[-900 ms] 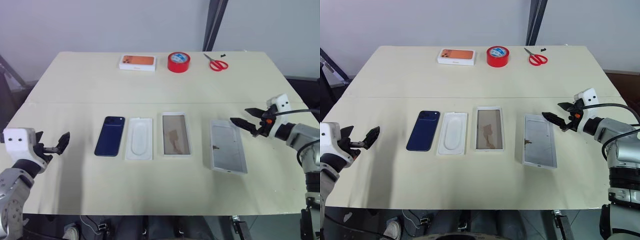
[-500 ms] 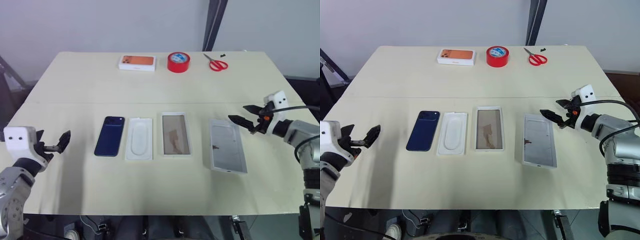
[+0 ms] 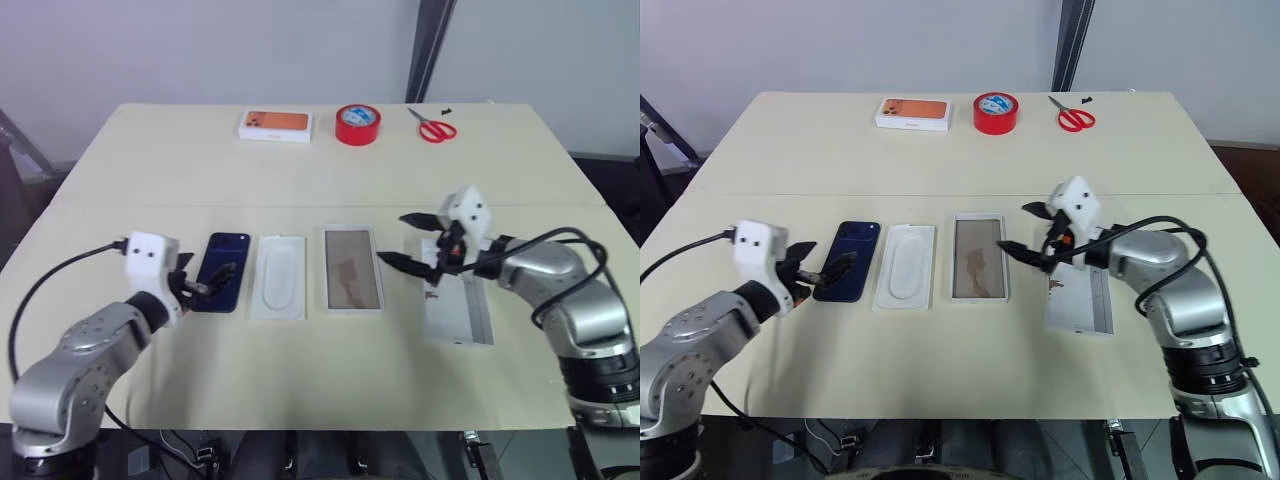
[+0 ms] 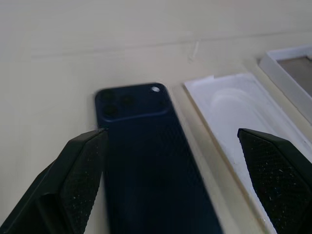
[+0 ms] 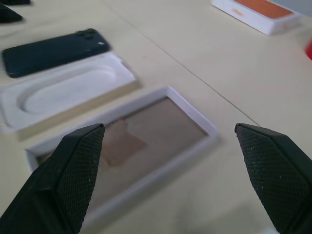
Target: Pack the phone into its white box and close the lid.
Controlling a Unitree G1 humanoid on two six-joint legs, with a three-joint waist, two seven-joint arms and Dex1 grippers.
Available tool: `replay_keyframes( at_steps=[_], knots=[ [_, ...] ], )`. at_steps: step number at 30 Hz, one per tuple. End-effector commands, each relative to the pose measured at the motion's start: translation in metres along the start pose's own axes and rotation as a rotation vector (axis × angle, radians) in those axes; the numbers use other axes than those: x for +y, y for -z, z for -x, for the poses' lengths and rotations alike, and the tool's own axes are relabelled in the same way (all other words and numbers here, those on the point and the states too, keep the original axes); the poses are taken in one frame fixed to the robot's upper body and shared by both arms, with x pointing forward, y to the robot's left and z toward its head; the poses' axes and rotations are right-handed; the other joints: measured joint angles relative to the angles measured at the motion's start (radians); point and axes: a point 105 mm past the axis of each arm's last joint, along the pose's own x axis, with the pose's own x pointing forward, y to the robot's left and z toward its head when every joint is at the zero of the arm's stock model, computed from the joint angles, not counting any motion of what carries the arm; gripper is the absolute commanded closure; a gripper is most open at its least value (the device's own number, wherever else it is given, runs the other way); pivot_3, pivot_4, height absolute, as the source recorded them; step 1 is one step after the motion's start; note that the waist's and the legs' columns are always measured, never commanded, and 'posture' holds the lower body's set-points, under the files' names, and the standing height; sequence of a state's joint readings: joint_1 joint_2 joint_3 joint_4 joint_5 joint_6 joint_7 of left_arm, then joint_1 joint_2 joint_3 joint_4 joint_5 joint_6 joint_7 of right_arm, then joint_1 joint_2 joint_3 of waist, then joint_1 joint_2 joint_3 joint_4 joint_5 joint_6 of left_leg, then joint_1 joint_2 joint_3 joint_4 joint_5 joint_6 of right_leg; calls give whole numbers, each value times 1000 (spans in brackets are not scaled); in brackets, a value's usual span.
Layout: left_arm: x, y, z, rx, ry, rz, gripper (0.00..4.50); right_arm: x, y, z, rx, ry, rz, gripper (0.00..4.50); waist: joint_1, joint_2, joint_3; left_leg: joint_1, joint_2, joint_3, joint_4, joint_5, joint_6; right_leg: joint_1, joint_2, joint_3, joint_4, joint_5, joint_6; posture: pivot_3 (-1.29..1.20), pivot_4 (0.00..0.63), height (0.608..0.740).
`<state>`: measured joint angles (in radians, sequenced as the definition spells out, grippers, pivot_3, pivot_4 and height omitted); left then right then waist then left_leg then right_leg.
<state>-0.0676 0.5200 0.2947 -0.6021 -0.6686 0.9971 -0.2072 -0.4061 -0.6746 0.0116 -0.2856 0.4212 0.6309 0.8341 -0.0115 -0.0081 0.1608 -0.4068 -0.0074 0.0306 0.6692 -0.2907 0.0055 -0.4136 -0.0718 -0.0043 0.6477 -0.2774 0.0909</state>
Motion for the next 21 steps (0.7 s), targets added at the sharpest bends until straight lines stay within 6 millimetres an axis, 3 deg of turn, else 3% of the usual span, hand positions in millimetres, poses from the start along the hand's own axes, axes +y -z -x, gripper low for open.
replay_keyframes(
  at_steps=[1,9,21],
  knots=[
    [-14,7,-9,93,12,60,43,11,-19,-9,-43,-11,50,13,0,-1,0,0,0,0,0,0,0,0,0,0,0,0,0,0,150,725],
    [-40,-2,-24,138,99,224,43,26,-21,-12,-48,-37,62,13,2,-2,0,0,-1,-1,1,1,0,0,1,-1,0,0,0,0,150,725],
    [-54,21,-39,291,92,352,43,30,-21,-11,-60,-33,75,13,2,-2,0,-1,2,-2,9,1,-1,2,6,-1,2,0,0,0,150,725]
  ],
)
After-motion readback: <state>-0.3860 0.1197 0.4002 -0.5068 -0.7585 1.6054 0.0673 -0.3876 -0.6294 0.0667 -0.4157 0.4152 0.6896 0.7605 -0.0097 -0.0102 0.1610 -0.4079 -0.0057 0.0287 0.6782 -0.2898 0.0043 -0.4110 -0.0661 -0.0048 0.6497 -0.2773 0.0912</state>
